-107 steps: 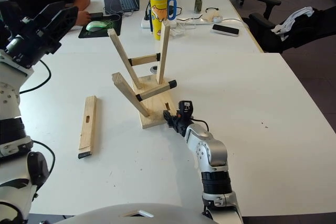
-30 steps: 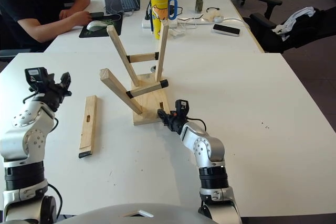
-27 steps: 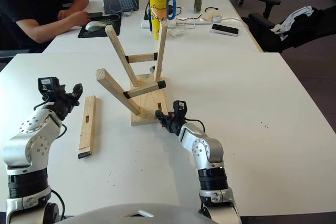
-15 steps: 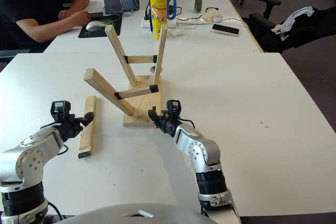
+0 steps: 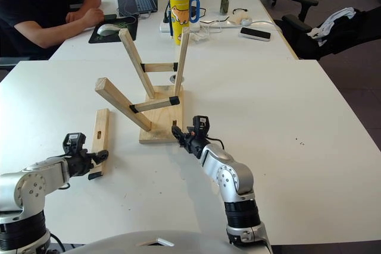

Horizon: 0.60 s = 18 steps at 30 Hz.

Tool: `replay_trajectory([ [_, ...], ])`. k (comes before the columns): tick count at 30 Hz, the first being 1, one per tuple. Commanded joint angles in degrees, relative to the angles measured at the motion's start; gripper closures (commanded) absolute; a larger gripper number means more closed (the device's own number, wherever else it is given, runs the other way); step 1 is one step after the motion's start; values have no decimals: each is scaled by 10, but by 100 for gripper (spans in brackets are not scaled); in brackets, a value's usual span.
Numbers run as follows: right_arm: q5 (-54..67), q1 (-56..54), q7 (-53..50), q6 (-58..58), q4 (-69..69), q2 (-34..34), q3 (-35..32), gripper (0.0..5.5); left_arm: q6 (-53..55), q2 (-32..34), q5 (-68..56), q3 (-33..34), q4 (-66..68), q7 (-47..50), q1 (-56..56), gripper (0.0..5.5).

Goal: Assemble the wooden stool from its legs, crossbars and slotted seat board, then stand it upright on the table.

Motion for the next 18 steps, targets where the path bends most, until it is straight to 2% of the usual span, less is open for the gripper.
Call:
replay_trajectory([
  [1,14,4,-12,17,-27,26,-14,226,-42,31,29,-34,35,-20,25,207],
  [10,7,-17,-3,43,-37,-25,-50,226,-175,35,76,-64,146,-44,49,341],
  [15,11,-19,11,55,-30,-54,-75,226,-240,-1,82,-46,197,-30,22,345],
  [18,9,-16,27,55,-22,-74,-85,226,-294,-45,65,-3,219,-12,-22,345],
])
